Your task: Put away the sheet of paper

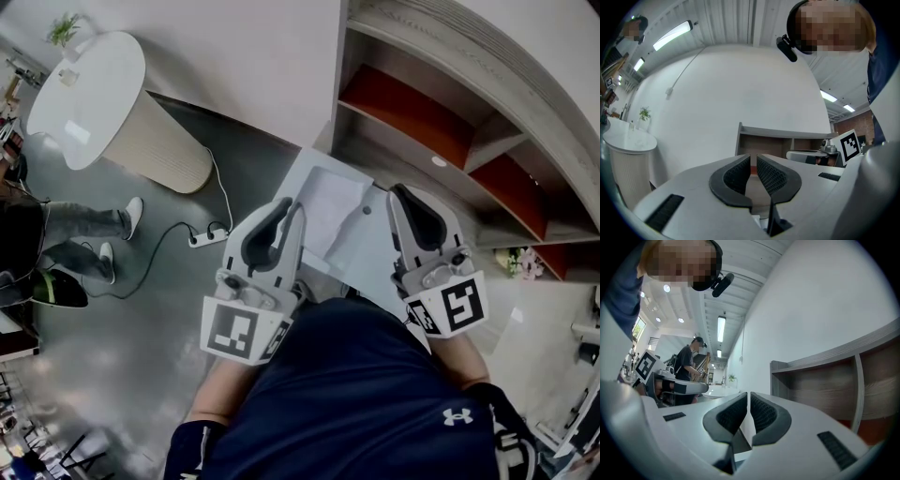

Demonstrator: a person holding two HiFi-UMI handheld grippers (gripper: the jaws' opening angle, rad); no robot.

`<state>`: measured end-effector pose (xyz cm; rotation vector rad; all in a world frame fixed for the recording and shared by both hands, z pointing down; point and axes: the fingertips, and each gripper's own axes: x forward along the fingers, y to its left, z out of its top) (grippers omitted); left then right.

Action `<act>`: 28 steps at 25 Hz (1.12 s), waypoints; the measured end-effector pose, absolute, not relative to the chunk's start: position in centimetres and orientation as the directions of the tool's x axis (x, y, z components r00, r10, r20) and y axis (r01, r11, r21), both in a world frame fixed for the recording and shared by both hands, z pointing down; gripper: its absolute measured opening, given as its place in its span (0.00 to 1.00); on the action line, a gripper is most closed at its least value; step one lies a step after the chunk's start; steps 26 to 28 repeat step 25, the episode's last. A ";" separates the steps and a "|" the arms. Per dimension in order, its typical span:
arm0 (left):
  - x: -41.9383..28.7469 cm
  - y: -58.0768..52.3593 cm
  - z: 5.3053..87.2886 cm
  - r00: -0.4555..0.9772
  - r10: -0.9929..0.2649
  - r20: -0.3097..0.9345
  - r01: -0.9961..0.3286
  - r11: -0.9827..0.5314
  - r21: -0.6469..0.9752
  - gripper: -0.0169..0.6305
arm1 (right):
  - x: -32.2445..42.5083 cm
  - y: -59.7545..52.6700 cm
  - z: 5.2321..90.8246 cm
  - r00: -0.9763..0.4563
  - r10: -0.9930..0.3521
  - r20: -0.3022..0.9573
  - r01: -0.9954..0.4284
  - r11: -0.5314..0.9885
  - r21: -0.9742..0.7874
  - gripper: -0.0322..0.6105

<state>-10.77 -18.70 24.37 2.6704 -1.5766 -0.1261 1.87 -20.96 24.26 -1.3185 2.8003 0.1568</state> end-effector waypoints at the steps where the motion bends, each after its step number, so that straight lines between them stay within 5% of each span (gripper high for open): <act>1: -10.8 -18.7 24.3 0.481 -0.875 -0.051 -0.872 -0.484 0.072 0.11 | 1.9 -20.9 24.3 -0.639 -0.765 -0.081 -0.769 0.635 0.072 0.09; 28: -11.3 -18.1 25.0 0.471 -0.881 -0.044 -0.875 -0.473 0.100 0.11 | 2.2 -20.5 24.9 -0.628 -0.775 -0.069 -0.778 0.624 0.066 0.09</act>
